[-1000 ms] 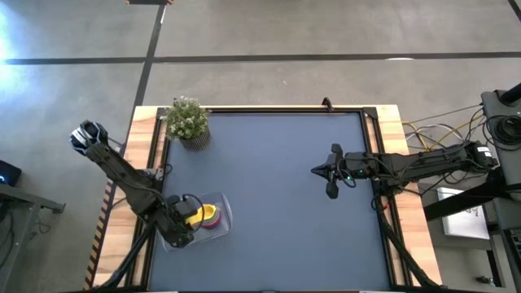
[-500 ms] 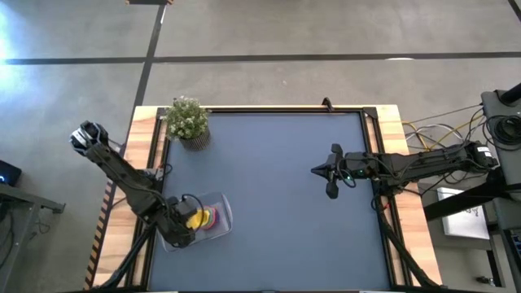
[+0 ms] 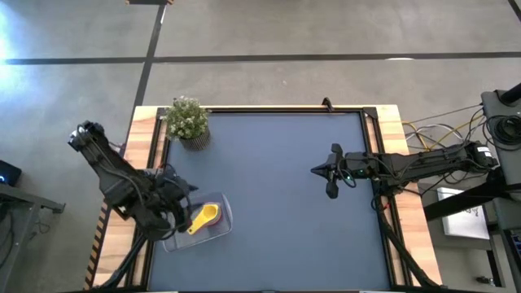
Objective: Nest measuring cups in basket
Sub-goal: Return to Home Position
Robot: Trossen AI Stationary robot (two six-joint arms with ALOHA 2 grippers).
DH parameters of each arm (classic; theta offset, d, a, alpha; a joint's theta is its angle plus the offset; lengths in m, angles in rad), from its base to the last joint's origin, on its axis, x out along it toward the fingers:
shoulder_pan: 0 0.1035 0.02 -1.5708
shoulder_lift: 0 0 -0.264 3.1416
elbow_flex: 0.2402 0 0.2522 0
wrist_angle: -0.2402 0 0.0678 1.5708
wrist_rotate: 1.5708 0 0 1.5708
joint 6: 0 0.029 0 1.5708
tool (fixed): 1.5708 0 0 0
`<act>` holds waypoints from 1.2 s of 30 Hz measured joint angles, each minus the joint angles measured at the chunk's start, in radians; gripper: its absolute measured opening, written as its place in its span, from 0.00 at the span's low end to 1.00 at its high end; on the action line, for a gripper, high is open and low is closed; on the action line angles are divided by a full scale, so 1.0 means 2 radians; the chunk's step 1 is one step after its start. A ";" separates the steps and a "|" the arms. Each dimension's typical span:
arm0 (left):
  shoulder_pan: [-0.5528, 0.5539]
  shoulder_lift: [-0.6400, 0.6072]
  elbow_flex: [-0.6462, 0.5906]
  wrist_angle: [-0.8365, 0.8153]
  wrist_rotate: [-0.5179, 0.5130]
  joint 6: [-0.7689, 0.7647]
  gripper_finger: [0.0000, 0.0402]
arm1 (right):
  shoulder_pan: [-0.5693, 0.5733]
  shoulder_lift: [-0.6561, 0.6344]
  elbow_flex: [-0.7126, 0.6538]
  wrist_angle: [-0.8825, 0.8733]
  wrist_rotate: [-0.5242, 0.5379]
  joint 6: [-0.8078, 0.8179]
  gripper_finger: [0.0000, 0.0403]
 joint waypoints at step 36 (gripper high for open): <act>0.427 -0.397 -0.573 0.730 0.319 0.488 0.00 | 0.000 -0.002 -0.068 0.221 -0.057 -0.090 0.02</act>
